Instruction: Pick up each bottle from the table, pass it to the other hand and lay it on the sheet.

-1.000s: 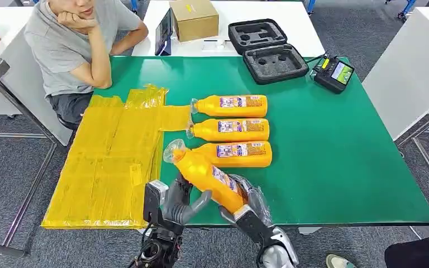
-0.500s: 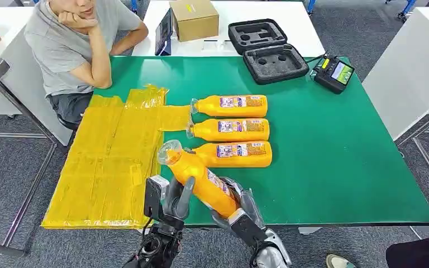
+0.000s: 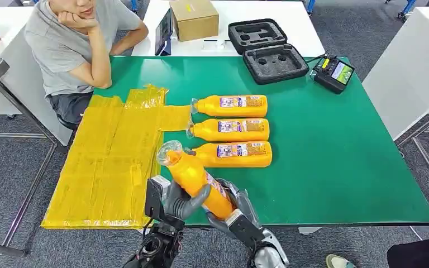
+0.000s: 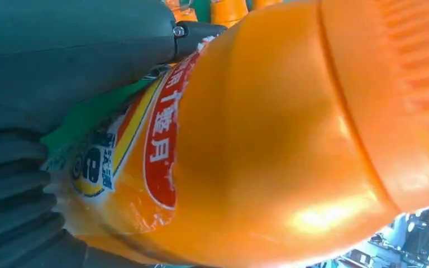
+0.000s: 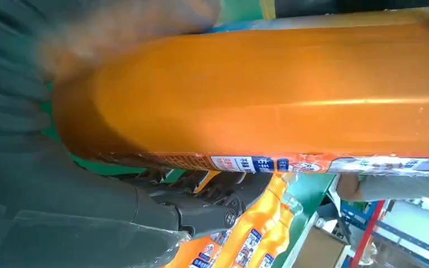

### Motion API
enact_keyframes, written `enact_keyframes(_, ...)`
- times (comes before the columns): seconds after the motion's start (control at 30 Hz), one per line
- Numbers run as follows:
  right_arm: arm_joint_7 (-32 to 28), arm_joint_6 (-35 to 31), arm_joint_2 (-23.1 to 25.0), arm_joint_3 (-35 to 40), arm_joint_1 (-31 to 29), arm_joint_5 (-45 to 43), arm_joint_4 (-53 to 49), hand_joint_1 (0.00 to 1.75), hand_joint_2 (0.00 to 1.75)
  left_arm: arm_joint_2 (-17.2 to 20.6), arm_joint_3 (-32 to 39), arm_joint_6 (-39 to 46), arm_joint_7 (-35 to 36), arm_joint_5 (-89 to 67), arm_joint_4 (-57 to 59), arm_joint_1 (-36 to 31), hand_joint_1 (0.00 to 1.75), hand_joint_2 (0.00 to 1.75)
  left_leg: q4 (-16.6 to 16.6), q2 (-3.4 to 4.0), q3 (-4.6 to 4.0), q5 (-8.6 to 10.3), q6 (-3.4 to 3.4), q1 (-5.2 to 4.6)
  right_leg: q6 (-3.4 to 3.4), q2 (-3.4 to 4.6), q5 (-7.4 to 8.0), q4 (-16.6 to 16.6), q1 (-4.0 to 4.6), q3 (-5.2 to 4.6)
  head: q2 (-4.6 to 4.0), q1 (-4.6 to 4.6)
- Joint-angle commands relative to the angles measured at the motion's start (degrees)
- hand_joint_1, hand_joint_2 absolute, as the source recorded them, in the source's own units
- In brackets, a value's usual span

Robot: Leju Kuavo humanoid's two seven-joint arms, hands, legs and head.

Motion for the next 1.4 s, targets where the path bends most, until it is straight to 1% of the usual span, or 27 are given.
enact_keyframes(0.03, 0.1, 1.5, -0.4, 2.3, -2.3, -1.0, 2.6, 1.75, 1.75, 1.0, -2.9, 0.3, -0.5, -0.5, 3.6, -1.2, 0.00, 1.75, 0.0, 0.02, 0.24, -0.09, -0.09, 0.02, -0.08, 0.09, -0.07, 0.0, 0.01, 0.22, 0.00, -0.02)
enact_keyframes(0.07, 0.0, 1.7, -0.4, 2.2, -2.2, -1.4, 2.6, 1.73, 1.75, 1.0, -2.9, 0.4, -0.6, -0.6, 3.5, -1.2, 0.00, 1.75, 0.0, 0.02, 0.16, -0.05, -0.06, 0.02, -0.05, 0.07, -0.03, 0.0, 0.01, 0.14, 0.00, -0.02)
enact_keyframes(0.2, -0.2, 2.4, -0.7, 2.5, -2.6, -1.8, 3.1, 1.75, 1.75, 1.1, -3.1, 0.8, -1.0, -0.8, 3.3, -1.0, 0.00, 1.75, 0.0, 0.04, 0.13, -0.04, -0.05, 0.01, -0.04, 0.08, -0.02, 0.0, 0.00, 0.11, 0.00, -0.02)
enact_keyframes(0.23, -0.2, 2.4, -0.7, 2.5, -2.6, -1.8, 3.1, 1.75, 1.75, 1.1, -3.1, 0.8, -1.0, -0.8, 3.3, -1.0, 0.00, 1.75, -0.1, 0.05, 0.26, -0.09, -0.08, 0.01, -0.08, 0.12, -0.06, 0.0, 0.01, 0.22, 0.00, -0.04)
enact_keyframes(0.33, -0.4, 2.8, -0.8, 3.0, -3.5, -2.3, 4.0, 1.73, 1.75, 1.0, -2.6, 1.7, -1.3, -0.7, 3.2, -0.9, 0.00, 1.75, 0.0, 0.05, 0.24, -0.09, -0.08, 0.03, -0.08, 0.11, -0.06, 0.0, 0.02, 0.21, 0.00, -0.02)
enact_keyframes(0.43, -0.3, 3.0, -0.6, 3.4, -3.9, -2.3, 4.2, 1.54, 1.75, 1.0, -2.7, 2.1, -1.6, -1.1, 2.9, -1.0, 0.00, 1.75, 0.0, 0.06, 0.20, -0.07, -0.07, 0.02, -0.06, 0.13, -0.03, 0.0, 0.02, 0.17, 0.00, -0.02)
enact_keyframes(0.53, -0.3, 3.0, -0.6, 3.8, -4.2, -2.5, 4.7, 1.54, 1.75, 1.1, -2.7, 2.3, -1.8, -1.4, 2.6, -0.9, 0.02, 1.75, 0.0, 0.04, 0.26, -0.11, -0.10, 0.04, -0.09, 0.12, -0.07, 0.0, 0.03, 0.24, 0.00, -0.02)
enact_keyframes(0.57, -0.3, 2.9, -0.6, 3.9, -4.3, -2.5, 4.9, 1.57, 1.75, 1.1, -2.7, 2.3, -1.9, -1.4, 2.5, -1.0, 0.59, 1.75, 0.0, 0.05, 0.21, -0.07, -0.08, 0.02, -0.07, 0.11, -0.04, 0.0, 0.01, 0.18, 0.00, -0.02)
enact_keyframes(0.6, -0.4, 2.8, -0.7, 3.9, -4.3, -2.5, 5.0, 1.52, 1.75, 1.2, -2.6, 2.4, -1.9, -1.5, 2.5, -1.0, 1.08, 1.75, 0.0, 0.06, 0.20, -0.07, -0.07, 0.02, -0.06, 0.12, -0.04, 0.0, 0.01, 0.17, 0.00, -0.02)
enact_keyframes(0.63, -0.4, 2.7, -0.7, 4.0, -4.3, -2.5, 5.0, 1.52, 1.75, 1.2, -2.6, 2.3, -1.9, -1.5, 2.5, -1.1, 1.59, 1.75, 0.0, 0.06, 0.25, -0.09, -0.09, 0.03, -0.08, 0.13, -0.06, 0.0, 0.02, 0.22, 0.00, -0.02)
enact_keyframes(0.67, -0.4, 2.7, -0.7, 4.0, -4.2, -2.5, 4.9, 1.50, 1.75, 1.3, -2.6, 2.2, -1.9, -1.5, 2.5, -1.1, 1.68, 1.75, 0.0, 0.01, 0.21, -0.07, -0.07, 0.02, -0.07, 0.08, -0.06, 0.0, 0.01, 0.19, 0.00, -0.02)
enact_keyframes(0.7, -0.4, 2.6, -0.7, 4.0, -4.2, -2.5, 4.8, 1.52, 1.75, 1.4, -2.5, 2.1, -1.9, -1.5, 2.4, -1.0, 1.69, 1.75, -0.1, 0.04, 0.24, -0.08, -0.09, 0.03, -0.08, 0.11, -0.06, 0.0, 0.02, 0.22, 0.00, 0.00)
enact_keyframes(0.73, -0.4, 2.6, -0.8, 4.0, -4.2, -2.5, 4.8, 1.52, 1.75, 1.4, -2.5, 2.1, -1.9, -1.5, 2.4, -1.0, 1.66, 1.75, -0.1, 0.03, 0.17, -0.05, -0.07, 0.01, -0.06, 0.09, -0.04, 0.0, 0.00, 0.15, 0.00, -0.02)
enact_keyframes(0.83, -0.4, 2.6, -0.8, 4.0, -4.2, -2.5, 4.8, 1.52, 1.75, 1.4, -2.5, 2.1, -1.9, -1.5, 2.4, -1.0, 1.66, 1.75, 0.0, 0.03, 0.22, -0.08, -0.08, 0.02, -0.08, 0.10, -0.06, 0.0, 0.02, 0.20, 0.00, -0.02)
enact_keyframes(0.87, -0.4, 2.6, -0.8, 4.0, -4.2, -2.5, 4.8, 1.50, 1.75, 1.4, -2.5, 2.1, -1.9, -1.5, 2.4, -1.0, 1.75, 1.75, -0.1, 0.05, 0.19, -0.07, -0.08, 0.01, -0.07, 0.10, -0.05, 0.0, 0.01, 0.17, 0.00, -0.02)
enact_keyframes(0.9, -0.4, 2.6, -0.8, 4.0, -4.3, -2.5, 4.7, 1.47, 1.75, 1.5, -2.5, 2.0, -1.9, -1.5, 2.3, -1.0, 1.75, 1.75, 0.0, 0.05, 0.14, -0.05, -0.07, 0.03, -0.06, 0.10, -0.02, 0.0, 0.02, 0.12, 0.00, -0.02)
enact_keyframes(0.93, -0.4, 2.6, -0.9, 4.1, -4.3, -2.5, 4.8, 1.43, 1.75, 1.5, -2.6, 1.9, -1.9, -1.4, 2.2, -1.0, 1.75, 1.75, -0.1, 0.05, 0.27, -0.10, -0.10, 0.03, -0.09, 0.12, -0.07, 0.0, 0.02, 0.24, 0.00, -0.02)
enact_keyframes(1.0, -0.5, 2.3, -0.9, 4.1, -4.6, -2.5, 4.9, 1.38, 1.75, 1.4, -2.8, 1.5, -2.0, -1.3, 2.3, -1.3, 1.75, 1.75, 0.0, 0.03, 0.11, -0.03, -0.06, 0.01, -0.05, 0.06, -0.02, 0.0, 0.01, 0.10, 0.00, -0.02)
enact_keyframes(1.03, -0.4, 2.2, -0.9, 4.1, -4.6, -2.6, 5.0, 0.99, 1.75, 1.4, -2.8, 1.3, -2.0, -1.3, 2.2, -1.4, 1.75, 1.75, 0.0, 0.02, 0.22, -0.08, -0.09, 0.02, -0.08, 0.08, -0.06, 0.0, 0.01, 0.20, 0.00, -0.02)
enact_keyframes(1.07, -0.4, 2.3, -0.9, 4.1, -4.6, -2.6, 5.0, 0.75, 1.75, 1.4, -2.9, 0.6, -1.2, -0.8, 2.3, -1.5, 1.75, 1.75, 0.0, 0.03, 0.20, -0.07, -0.09, 0.03, -0.08, 0.09, -0.05, 0.0, 0.02, 0.19, 0.00, 0.00)
enact_keyframes(1.1, -0.4, 2.3, -0.9, 4.0, -4.7, -2.7, 5.1, 0.82, 1.75, 1.5, -3.1, -0.6, -0.3, 0.1, 2.2, -1.5, 1.75, 1.75, 0.0, 0.05, 0.15, -0.05, -0.07, 0.02, -0.06, 0.10, -0.03, 0.0, 0.01, 0.13, 0.00, -0.02)
enact_keyframes(1.17, -0.4, 2.3, -0.9, 3.9, -4.7, -2.7, 5.2, 0.82, 1.75, 1.6, -3.2, -1.0, 0.0, 0.4, 2.2, -1.5, 1.75, 1.75, 0.0, 0.03, 0.22, -0.07, -0.09, 0.02, -0.08, 0.10, -0.05, 0.0, 0.02, 0.20, 0.00, -0.02)
enact_keyframes(1.23, -0.4, 2.3, -0.9, 3.9, -4.7, -2.7, 5.2, 0.82, 1.75, 1.6, -3.2, -1.0, 0.0, 0.4, 2.2, -1.5, 1.75, 1.75, 0.0, 0.02, 0.11, -0.03, -0.06, 0.01, -0.05, 0.06, -0.02, 0.0, 0.00, 0.10, 0.00, -0.02)
enact_keyframes(1.27, -0.4, 2.2, -0.9, 3.9, -4.7, -2.7, 5.2, 0.73, 1.75, 1.6, -3.3, -1.4, 0.2, 0.6, 2.2, -1.5, 1.75, 1.75, 0.0, 0.04, 0.25, -0.09, -0.09, 0.03, -0.08, 0.11, -0.07, 0.0, 0.02, 0.23, 0.00, -0.02)
enact_keyframes(1.3, -0.5, 1.9, -0.7, 3.7, -4.6, -2.8, 5.1, 0.19, 1.75, 1.8, -3.5, -2.2, 0.6, 1.1, 1.9, -1.4, 1.75, 1.75, 0.0, 0.04, 0.15, -0.05, -0.06, 0.01, -0.06, 0.09, -0.03, 0.0, 0.00, 0.13, 0.00, -0.02)
enact_keyframes(1.33, -0.5, 1.4, -0.7, 3.6, -4.4, -2.5, 4.8, 0.00, 1.75, 1.9, -3.5, -2.4, 0.6, 1.1, 1.4, -1.1, 1.75, 1.75, 0.0, 0.03, 0.09, -0.03, -0.04, 0.01, -0.04, 0.07, -0.01, 0.0, 0.01, 0.08, 0.00, -0.02)
enact_keyframes(1.4, -0.3, 0.8, -0.7, 3.7, -4.2, -2.1, 4.6, 0.00, 1.75, 2.0, -3.5, -2.2, 0.7, 0.7, 0.9, -1.1, 1.75, 1.75, 0.0, 0.03, 0.31, -0.12, -0.11, 0.03, -0.10, 0.11, -0.10, 0.0, 0.02, 0.28, 0.00, -0.02)
